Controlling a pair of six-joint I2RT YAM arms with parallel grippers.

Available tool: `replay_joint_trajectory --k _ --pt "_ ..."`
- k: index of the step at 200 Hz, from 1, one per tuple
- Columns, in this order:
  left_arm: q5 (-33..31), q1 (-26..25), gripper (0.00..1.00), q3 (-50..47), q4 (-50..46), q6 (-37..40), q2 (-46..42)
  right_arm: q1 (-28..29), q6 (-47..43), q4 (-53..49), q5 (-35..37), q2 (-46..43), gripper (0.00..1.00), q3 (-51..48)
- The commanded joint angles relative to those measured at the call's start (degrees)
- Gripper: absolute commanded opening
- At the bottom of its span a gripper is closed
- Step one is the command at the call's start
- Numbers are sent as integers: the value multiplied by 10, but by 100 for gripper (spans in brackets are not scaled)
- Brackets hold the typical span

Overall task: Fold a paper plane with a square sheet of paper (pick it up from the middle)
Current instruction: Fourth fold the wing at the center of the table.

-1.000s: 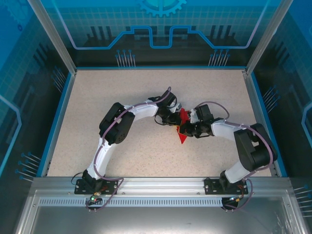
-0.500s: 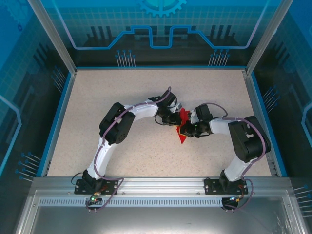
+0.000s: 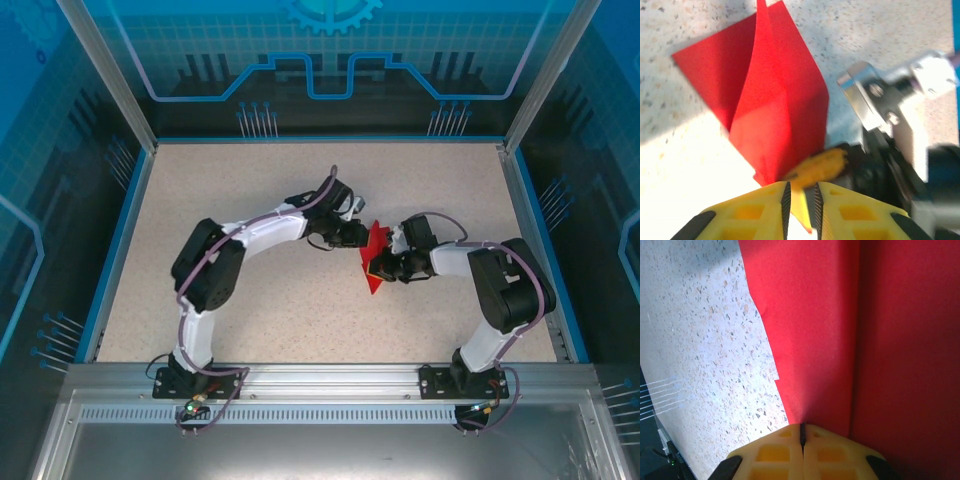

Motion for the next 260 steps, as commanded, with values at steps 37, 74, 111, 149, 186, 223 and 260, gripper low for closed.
replay_joint_trajectory --k 37,74,111,149,186,223,260 --pt "-50 -70 11 -196 151 -72 -111 -7 41 12 -21 -2 5 -26" --pt "-62 -111 7 -233 218 -75 -96 -11 57 20 -34 -10 5 -32" --pt "-86 -128 4 -239 261 -61 -52 -11 61 19 -35 -17 5 -36" --pt "-123 -151 3 -257 306 -36 -34 -15 68 27 -43 -12 5 -40" --pt "-143 -162 2 -274 325 -19 -26 -18 78 39 -54 -5 5 -40" --pt "-167 -163 2 -269 308 -9 -6 -18 77 31 -54 -12 5 -40" --pt "-185 -162 1 -265 284 1 5 -18 78 29 -54 -18 5 -40"
